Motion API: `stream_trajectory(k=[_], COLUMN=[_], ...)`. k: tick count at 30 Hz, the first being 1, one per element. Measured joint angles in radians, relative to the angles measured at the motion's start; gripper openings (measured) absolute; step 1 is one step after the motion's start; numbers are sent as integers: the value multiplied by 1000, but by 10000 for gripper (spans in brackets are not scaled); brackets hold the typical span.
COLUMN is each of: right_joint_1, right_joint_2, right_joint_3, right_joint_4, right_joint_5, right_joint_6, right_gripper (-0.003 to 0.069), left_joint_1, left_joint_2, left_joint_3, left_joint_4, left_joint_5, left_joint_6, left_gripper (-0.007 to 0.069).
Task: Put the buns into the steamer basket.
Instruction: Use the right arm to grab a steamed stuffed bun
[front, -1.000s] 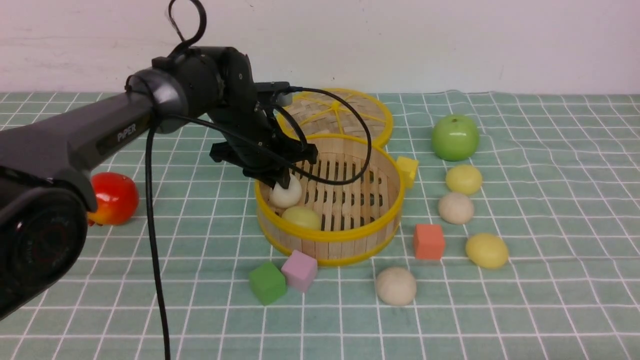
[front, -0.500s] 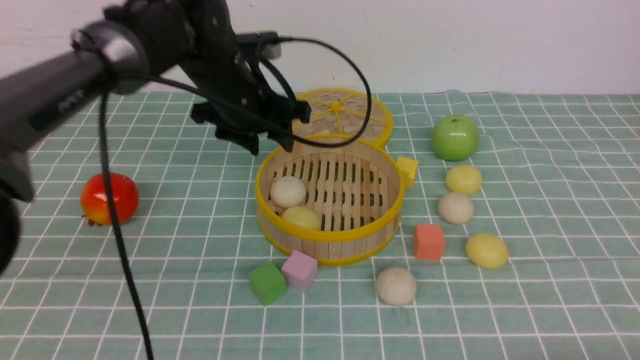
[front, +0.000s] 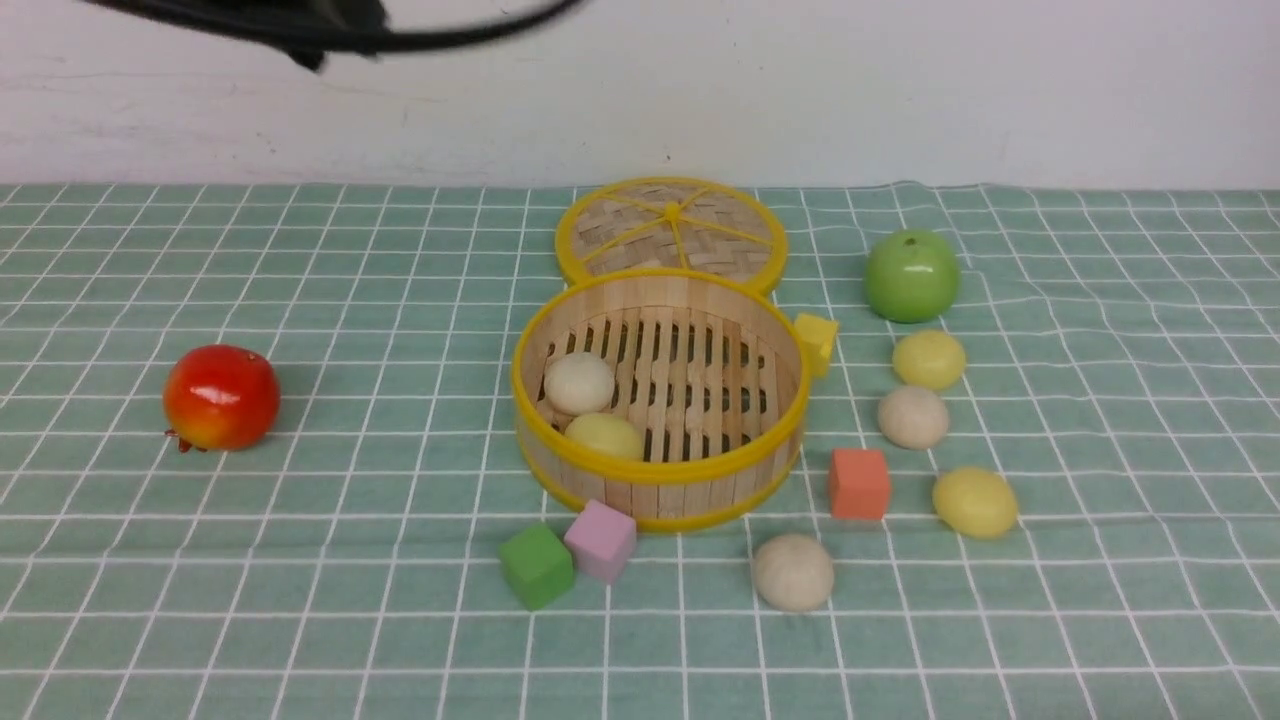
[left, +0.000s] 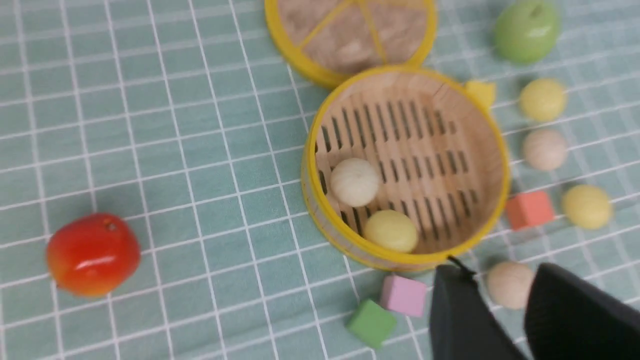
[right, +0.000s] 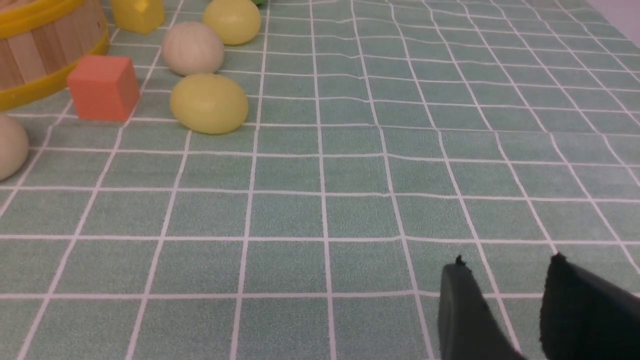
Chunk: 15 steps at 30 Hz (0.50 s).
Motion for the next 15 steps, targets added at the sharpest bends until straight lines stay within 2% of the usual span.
stream_trajectory(k=[2,4,7,12,13,15], right_joint_1=[0,0,0,0,0,0], right_joint_2=[0,0,0,0,0,0], right_joint_3=[0,0,0,0,0,0], right_joint_4=[0,0,0,0,0,0], right_joint_5=[0,0,0,0,0,0], right_joint_6=[0,0,0,0,0,0], right_gripper=[240,240,240,240,240,240], left_joint_1=[0,0,0,0,0,0], left_joint_2=[-101,-161,-428,-760,-760,-934], left_joint_3=[73,121,363,692,708,915], left_joint_4=[12,22,57,44,44,37], left_joint_5=[0,0,0,0,0,-5], left_joint_6=[-21,-35,-79,-101,-101,-118], left_gripper=[111,83,-8,-13,-13,-13])
